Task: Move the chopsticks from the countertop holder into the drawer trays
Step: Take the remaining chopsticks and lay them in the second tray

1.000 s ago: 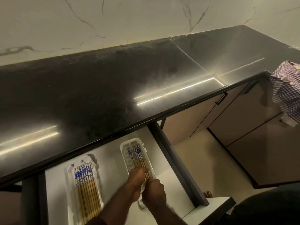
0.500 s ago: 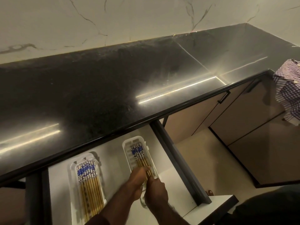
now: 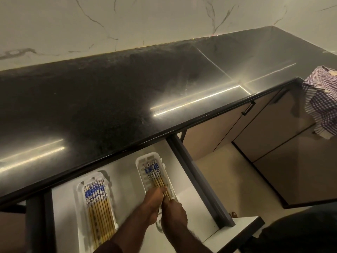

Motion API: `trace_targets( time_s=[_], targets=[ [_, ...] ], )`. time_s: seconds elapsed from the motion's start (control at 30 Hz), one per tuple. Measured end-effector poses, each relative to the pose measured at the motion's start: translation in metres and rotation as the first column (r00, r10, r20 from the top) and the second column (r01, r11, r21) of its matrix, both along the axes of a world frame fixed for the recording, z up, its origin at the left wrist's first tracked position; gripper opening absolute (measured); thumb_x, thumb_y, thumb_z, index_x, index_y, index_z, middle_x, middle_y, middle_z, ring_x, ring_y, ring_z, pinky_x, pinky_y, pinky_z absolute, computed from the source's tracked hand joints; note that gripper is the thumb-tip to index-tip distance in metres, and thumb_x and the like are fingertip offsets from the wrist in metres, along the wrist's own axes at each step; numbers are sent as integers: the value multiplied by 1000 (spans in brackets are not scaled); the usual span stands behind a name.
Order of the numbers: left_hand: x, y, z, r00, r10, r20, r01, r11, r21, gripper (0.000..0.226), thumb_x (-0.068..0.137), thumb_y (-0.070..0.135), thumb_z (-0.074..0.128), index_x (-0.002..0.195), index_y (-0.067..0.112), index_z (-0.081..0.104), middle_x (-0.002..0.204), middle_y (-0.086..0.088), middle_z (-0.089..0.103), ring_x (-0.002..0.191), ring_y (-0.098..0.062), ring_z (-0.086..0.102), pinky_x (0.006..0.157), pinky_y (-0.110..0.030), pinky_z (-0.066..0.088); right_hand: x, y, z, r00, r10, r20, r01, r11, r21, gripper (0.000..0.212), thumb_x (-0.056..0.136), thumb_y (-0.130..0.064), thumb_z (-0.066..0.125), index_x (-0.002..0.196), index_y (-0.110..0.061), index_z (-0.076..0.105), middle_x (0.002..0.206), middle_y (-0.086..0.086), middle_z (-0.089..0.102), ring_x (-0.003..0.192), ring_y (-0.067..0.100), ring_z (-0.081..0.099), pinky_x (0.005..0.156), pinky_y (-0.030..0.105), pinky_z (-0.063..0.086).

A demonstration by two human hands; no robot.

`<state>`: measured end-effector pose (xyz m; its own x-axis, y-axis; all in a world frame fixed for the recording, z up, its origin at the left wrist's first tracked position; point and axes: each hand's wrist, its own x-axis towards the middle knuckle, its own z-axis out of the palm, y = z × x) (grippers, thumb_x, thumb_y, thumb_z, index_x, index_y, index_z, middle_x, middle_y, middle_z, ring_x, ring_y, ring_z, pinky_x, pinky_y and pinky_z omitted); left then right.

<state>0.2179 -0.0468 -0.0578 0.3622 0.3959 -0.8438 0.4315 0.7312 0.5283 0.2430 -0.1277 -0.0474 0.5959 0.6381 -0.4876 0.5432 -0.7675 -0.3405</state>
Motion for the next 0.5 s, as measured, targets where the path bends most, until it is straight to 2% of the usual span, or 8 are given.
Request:
trace_targets(
  time_s=[0.07, 0.2, 0.3, 0.4, 0.5],
  targets=[
    [0, 1, 0, 1000, 11, 3, -11, 1000, -10, 35, 95, 17, 50, 128, 11, 59, 117, -15, 69, 112, -31, 64, 107, -50, 44, 0, 1, 1, 1000, -5, -8, 5, 1000, 5, 28, 100, -22, 50, 126, -15, 56, 119, 2, 66, 104, 18, 65, 92, 28, 53],
    [-1, 1, 7, 999, 38, 17, -38, 999, 6, 32, 99, 21, 48, 128, 14, 58, 121, -13, 67, 116, -31, 61, 108, -51, 42, 1, 0, 6, 999, -41, -16, 41, 998, 38, 24, 101, -24, 46, 121, -17, 57, 105, -2, 65, 90, 15, 64, 84, 23, 53],
    [-2, 3, 10, 999, 46, 30, -46, 999, 21, 33, 101, 23, 44, 130, 13, 57, 123, -13, 66, 116, -31, 60, 108, -50, 42, 2, -1, 11, 999, -33, -1, 33, 998, 61, 26, 101, -24, 47, 124, -18, 57, 110, 0, 67, 91, 15, 67, 78, 21, 50],
    [-2, 4, 13, 998, 48, 41, -49, 999, 21, 35, 103, 23, 41, 132, 12, 56, 125, -13, 65, 116, -30, 60, 105, -46, 44, 3, -3, 18, 999, -42, -3, 42, 997, 70, 26, 101, -22, 45, 124, -17, 56, 113, 2, 67, 82, 10, 63, 67, 13, 44],
    [-5, 3, 20, 997, 46, 62, -48, 999, 23, 33, 104, 24, 38, 128, 11, 57, 118, -11, 66, 108, -28, 62, 95, -41, 47, 2, -2, 27, 999, -27, 39, 24, 998, 61, 27, 98, -21, 51, 123, -17, 57, 114, 4, 66, 96, 20, 66, 82, 26, 52]
  ],
)
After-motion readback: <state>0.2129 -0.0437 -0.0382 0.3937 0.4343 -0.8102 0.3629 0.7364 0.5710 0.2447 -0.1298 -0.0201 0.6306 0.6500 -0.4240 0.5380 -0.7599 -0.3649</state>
